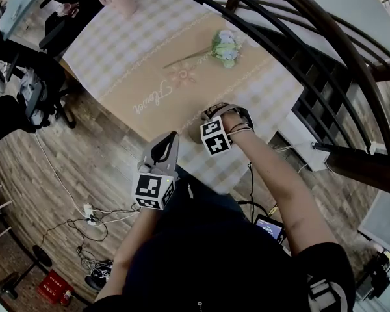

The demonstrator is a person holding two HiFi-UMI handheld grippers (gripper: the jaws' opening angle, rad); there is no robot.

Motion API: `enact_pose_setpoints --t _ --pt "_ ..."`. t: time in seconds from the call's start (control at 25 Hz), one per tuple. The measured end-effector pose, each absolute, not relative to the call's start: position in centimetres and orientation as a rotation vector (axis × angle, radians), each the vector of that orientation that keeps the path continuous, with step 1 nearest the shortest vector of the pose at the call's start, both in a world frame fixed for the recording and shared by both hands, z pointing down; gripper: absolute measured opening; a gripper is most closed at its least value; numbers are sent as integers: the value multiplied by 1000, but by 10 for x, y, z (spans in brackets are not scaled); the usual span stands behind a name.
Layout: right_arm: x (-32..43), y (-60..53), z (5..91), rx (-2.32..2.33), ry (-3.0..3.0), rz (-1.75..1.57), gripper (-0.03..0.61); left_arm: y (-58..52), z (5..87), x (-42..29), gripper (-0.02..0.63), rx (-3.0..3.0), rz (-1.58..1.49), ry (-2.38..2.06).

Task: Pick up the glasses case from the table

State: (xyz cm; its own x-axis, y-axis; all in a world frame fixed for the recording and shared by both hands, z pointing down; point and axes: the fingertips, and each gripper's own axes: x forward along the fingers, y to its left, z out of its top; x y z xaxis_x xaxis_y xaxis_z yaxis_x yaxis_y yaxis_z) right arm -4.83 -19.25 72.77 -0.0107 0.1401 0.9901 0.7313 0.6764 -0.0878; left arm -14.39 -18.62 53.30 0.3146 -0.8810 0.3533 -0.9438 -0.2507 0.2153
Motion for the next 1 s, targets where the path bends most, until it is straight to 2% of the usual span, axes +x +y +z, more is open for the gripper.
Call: enact_pose_setpoints --t 0.44,1.0 --pt "-53 -189 715 -690 -1604 -533 367 -184 530 -149 11 2215 223 -1624" --pt "-55 -216 624 -292 -1802 -586 367 -199 511 -153 11 2277 208 -1669"
